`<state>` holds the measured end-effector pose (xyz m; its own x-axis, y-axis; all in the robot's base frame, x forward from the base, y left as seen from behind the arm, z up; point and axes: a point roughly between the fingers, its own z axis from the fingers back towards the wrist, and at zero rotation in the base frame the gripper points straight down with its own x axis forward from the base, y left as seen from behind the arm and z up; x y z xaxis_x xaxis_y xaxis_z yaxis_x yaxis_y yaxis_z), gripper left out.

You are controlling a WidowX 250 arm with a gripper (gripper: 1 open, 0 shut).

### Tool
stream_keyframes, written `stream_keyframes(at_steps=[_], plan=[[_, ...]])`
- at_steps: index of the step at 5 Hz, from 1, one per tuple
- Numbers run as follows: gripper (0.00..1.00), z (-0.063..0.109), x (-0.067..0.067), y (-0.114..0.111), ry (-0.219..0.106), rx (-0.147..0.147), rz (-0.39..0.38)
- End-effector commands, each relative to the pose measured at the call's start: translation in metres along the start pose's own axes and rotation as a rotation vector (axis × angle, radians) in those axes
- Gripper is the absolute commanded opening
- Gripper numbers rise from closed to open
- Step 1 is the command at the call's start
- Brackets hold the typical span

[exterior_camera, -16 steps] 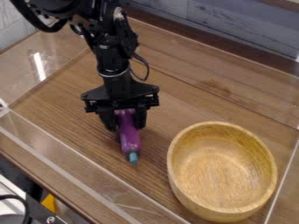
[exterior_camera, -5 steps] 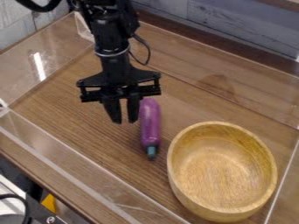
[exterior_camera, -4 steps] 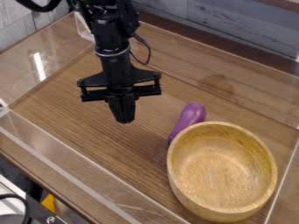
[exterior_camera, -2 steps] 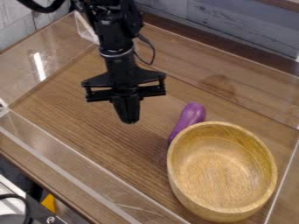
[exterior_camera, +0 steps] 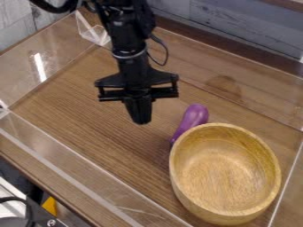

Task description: Put the purple eggplant in the brown bowl

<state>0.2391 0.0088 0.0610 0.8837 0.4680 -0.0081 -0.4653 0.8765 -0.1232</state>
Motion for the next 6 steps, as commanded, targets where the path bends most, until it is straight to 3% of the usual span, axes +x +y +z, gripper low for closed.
stream_keyframes(at_steps=[1, 6], plan=[[0.00, 0.005, 0.013, -0.012, -0.061, -0.027, -0.051], [0.00, -0.020, 0.023, -0.038, -0.126, -0.049, -0.148]])
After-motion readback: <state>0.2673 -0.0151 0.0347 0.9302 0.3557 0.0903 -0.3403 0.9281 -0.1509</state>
